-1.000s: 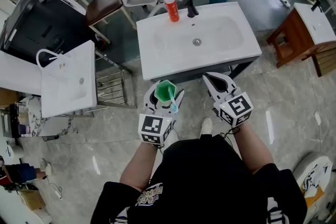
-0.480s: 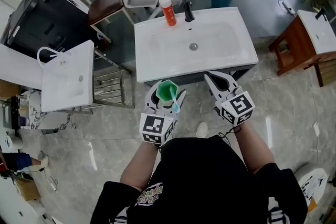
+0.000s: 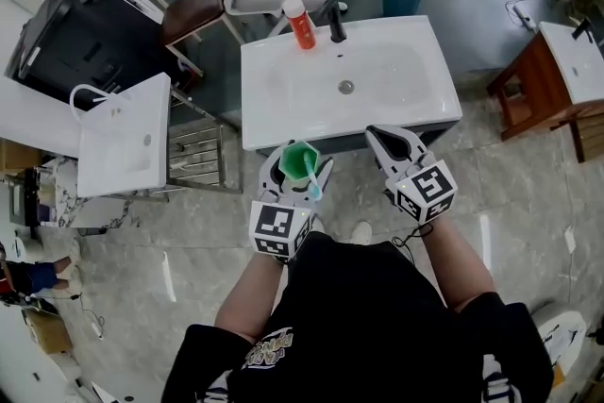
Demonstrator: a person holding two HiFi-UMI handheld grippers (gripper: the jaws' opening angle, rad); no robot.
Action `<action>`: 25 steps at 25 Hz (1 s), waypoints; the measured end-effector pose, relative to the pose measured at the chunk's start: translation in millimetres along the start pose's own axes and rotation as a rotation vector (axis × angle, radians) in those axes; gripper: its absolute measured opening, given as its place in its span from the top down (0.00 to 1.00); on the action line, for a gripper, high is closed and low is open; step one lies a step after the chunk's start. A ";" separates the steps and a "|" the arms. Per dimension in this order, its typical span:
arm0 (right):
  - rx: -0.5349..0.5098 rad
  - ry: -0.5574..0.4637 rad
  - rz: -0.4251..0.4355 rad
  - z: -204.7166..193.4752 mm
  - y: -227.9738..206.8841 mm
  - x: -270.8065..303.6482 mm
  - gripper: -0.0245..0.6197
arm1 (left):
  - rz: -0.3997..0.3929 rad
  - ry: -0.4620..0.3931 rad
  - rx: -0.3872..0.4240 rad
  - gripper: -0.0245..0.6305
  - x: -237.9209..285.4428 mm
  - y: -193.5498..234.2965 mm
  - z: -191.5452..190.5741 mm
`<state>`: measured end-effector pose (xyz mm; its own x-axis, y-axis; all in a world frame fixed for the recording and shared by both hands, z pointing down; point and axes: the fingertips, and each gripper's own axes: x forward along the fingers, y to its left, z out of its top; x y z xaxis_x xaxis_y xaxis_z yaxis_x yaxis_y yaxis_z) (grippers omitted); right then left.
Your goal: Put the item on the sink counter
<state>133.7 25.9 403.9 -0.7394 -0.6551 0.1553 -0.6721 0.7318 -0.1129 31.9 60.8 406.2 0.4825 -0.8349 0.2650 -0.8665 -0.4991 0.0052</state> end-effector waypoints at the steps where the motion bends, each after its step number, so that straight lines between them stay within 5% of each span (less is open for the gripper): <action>1: 0.003 0.001 -0.001 -0.4 -2.1 0.1 0.88 | 0.000 0.001 0.000 0.48 1.5 -0.2 0.1; 25: 0.006 0.010 -0.034 21.5 -45.5 85.7 0.88 | -0.027 0.004 -0.024 0.48 69.8 79.3 7.2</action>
<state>100.2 -67.6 401.2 -0.7160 -0.6774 0.1686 -0.6967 0.7084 -0.1130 -2.2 -38.8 418.2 0.5049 -0.8205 0.2680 -0.8563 -0.5153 0.0357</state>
